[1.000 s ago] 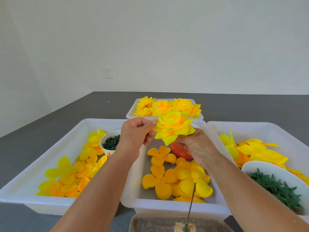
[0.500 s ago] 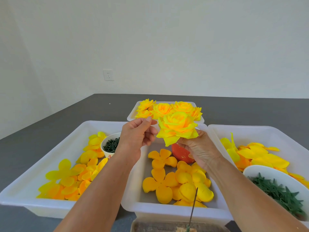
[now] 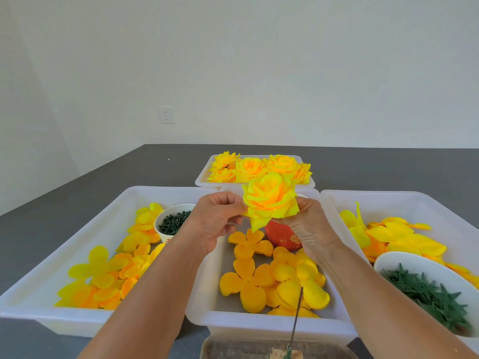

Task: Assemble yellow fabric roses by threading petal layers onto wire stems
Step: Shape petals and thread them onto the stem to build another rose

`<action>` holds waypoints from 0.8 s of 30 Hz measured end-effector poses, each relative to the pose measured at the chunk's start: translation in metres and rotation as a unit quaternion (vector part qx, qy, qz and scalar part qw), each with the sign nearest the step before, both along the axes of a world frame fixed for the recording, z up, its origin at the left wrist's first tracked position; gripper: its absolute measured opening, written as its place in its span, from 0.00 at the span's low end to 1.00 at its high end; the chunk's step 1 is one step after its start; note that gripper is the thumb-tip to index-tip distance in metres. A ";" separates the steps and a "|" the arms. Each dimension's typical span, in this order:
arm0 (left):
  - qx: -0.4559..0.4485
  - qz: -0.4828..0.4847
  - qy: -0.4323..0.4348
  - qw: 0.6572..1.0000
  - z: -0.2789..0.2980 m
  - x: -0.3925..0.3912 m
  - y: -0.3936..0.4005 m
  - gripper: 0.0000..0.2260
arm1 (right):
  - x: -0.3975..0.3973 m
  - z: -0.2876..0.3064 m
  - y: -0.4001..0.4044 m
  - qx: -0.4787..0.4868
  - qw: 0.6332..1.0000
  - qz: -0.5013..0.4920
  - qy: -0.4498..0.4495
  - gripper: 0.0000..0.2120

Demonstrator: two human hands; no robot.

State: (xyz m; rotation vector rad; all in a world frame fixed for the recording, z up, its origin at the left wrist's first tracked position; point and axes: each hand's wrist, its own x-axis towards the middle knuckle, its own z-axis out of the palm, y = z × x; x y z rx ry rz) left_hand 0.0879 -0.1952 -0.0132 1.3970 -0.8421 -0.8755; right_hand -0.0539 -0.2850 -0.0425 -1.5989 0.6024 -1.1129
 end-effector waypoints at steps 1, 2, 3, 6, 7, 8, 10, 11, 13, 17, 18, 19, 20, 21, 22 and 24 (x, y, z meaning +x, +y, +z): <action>0.001 0.003 -0.006 1.000 0.000 0.000 0.000 0.09 | 0.000 -0.001 -0.001 -0.003 1.000 0.002 0.002 0.12; 0.007 -0.002 0.009 1.000 -0.001 0.001 0.000 0.09 | 0.000 -0.002 -0.002 -0.007 1.000 0.005 0.006 0.11; 0.020 -0.015 0.044 0.999 -0.001 0.002 0.000 0.08 | 0.000 -0.003 -0.003 -0.013 1.000 0.008 0.012 0.10; 0.077 -0.078 0.145 0.983 -0.001 0.003 0.002 0.07 | 0.001 -0.005 -0.004 -0.033 0.999 0.007 0.027 0.08; 0.088 -0.086 0.164 0.979 -0.001 0.004 0.002 0.07 | 0.001 -0.006 -0.005 -0.034 0.999 0.005 0.028 0.10; 0.088 -0.085 0.179 0.976 -0.001 0.004 0.002 0.07 | 0.002 -0.006 -0.005 -0.035 0.999 0.004 0.029 0.11; 0.063 -0.052 0.182 0.980 -0.001 0.005 0.000 0.07 | 0.003 -0.007 -0.006 -0.038 0.999 0.007 0.038 0.15; 0.047 -0.028 0.156 0.986 -0.001 0.005 -0.001 0.08 | 0.003 -0.008 -0.006 -0.039 0.998 0.008 0.046 0.17; 0.022 0.009 0.064 0.998 -0.002 0.004 -0.002 0.09 | 0.004 -0.010 -0.008 -0.039 0.997 0.012 0.061 0.20; -0.014 0.010 -0.020 1.000 -0.003 -0.003 -0.003 0.08 | 0.005 -0.010 -0.009 -0.043 0.997 0.008 0.059 0.25; -0.016 0.003 -0.001 1.000 -0.003 -0.002 -0.003 0.07 | 0.005 -0.010 -0.009 -0.044 0.997 0.005 0.056 0.25; -0.016 -0.009 0.028 0.999 -0.002 -0.002 -0.002 0.07 | 0.004 -0.010 -0.009 -0.045 0.998 0.002 0.053 0.25; -0.016 -0.023 0.057 0.998 -0.002 -0.001 -0.001 0.07 | 0.004 -0.010 -0.010 -0.046 0.998 0.000 0.049 0.25; -0.016 -0.031 0.072 0.997 -0.001 0.000 -0.001 0.07 | 0.004 -0.011 -0.010 -0.046 0.998 -0.003 0.046 0.24; -0.015 -0.029 0.063 0.997 -0.001 0.000 -0.001 0.08 | 0.003 -0.012 -0.011 -0.046 0.998 -0.005 0.044 0.23; -0.018 0.005 -0.005 1.000 -0.003 0.000 -0.002 0.08 | 0.004 -0.013 -0.011 -0.051 0.997 -0.003 0.054 0.19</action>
